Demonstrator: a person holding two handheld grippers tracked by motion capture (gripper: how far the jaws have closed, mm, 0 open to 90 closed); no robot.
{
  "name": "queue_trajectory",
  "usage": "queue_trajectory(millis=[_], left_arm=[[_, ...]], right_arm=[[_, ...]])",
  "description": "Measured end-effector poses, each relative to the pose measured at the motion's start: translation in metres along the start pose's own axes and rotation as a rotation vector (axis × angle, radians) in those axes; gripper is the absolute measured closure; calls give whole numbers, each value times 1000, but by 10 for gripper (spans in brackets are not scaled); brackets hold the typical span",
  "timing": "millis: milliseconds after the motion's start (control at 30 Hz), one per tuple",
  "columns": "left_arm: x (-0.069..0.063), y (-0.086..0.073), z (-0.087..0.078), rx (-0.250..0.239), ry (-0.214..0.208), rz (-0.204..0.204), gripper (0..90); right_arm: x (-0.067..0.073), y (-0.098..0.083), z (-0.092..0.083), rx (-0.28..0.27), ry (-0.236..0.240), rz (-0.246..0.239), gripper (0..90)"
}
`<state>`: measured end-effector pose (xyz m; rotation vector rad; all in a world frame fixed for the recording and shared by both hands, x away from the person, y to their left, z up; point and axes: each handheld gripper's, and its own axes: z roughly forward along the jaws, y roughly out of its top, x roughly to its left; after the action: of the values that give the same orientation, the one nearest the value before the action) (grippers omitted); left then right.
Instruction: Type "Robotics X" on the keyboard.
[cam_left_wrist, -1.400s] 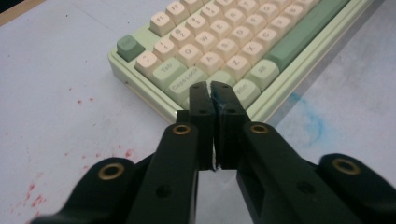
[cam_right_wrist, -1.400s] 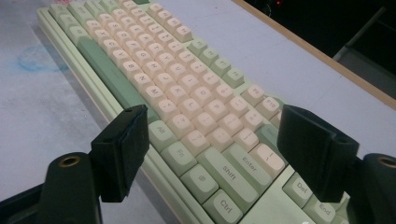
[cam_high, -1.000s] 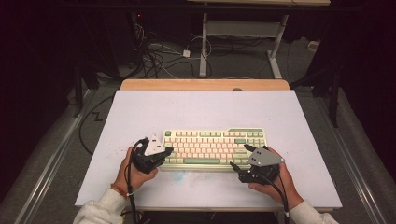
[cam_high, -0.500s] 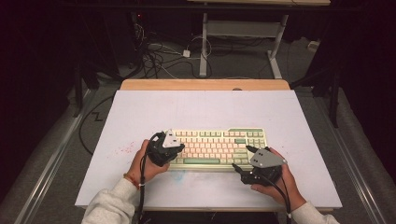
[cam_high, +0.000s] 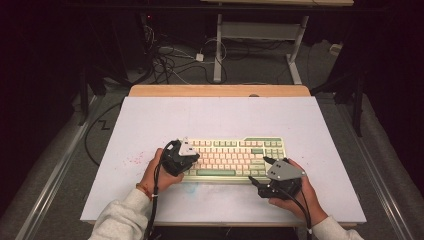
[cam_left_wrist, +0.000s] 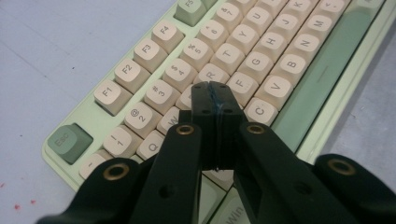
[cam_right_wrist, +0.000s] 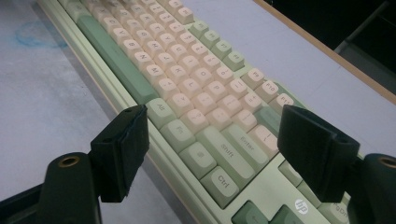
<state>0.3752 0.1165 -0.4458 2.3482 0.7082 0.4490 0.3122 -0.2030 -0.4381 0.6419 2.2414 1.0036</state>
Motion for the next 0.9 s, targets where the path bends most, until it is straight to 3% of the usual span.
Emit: queue_trajectory(millis=[700,900], left_arm=[[0,-2,5,30,20,9,866],[0,-3,7,46,5,7,869]], right_arm=[[0,-2,-2,-1,0,4,251],[1,-2,-3,0,1,2,251]])
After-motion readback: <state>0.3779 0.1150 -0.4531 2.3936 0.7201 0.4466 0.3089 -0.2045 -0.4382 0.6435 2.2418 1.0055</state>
